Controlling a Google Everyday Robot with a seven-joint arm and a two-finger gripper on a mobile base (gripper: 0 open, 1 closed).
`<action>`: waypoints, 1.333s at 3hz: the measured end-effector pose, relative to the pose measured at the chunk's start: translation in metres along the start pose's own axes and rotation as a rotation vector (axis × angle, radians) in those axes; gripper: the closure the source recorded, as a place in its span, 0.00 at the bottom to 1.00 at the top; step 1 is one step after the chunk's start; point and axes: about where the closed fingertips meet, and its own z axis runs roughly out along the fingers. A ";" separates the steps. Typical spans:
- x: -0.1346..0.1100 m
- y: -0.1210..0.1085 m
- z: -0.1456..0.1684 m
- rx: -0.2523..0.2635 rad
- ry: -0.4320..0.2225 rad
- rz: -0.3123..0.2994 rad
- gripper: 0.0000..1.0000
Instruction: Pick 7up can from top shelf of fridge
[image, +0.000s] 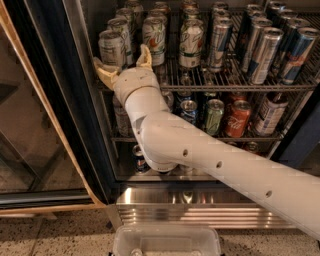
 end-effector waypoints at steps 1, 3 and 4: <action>0.005 0.005 0.005 -0.020 0.017 0.012 0.28; 0.011 0.011 0.021 -0.063 0.032 0.035 0.28; 0.016 0.011 0.025 -0.068 0.040 0.041 0.28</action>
Offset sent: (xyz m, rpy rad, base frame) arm 0.0120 0.0156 -0.0133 0.0069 0.0515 0.0537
